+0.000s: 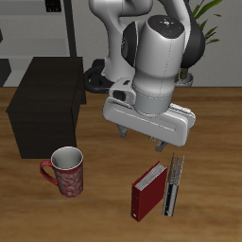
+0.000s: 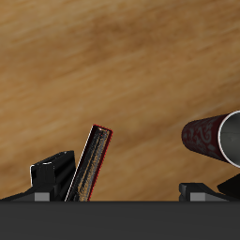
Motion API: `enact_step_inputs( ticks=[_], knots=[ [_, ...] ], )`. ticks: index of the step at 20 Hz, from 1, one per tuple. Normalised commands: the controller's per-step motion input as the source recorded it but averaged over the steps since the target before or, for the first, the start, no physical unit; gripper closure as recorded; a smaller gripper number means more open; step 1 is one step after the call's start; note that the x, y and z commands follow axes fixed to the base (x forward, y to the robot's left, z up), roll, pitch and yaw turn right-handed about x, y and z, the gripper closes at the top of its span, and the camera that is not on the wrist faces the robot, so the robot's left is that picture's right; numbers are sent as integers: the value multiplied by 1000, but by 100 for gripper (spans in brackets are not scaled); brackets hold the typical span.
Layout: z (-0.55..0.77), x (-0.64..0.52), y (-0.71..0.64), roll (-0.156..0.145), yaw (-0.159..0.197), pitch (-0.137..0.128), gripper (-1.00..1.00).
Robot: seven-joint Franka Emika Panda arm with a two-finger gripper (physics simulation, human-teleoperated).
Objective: Place the red book in the top region of the shelf
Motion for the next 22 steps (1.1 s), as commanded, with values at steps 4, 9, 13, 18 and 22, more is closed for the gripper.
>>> enact_step_inputs(
  ticks=[4,9,13,18,22],
  knots=[
    [-11,106,-7,-5,-65,5,-100],
    [-61,140,60,3,-23,9,-100],
    [-146,105,74,-1,-27,28,-100],
    [-180,172,-14,-13,-15,26,-100],
    [-273,170,-59,-18,-18,45,-100]
  ],
)
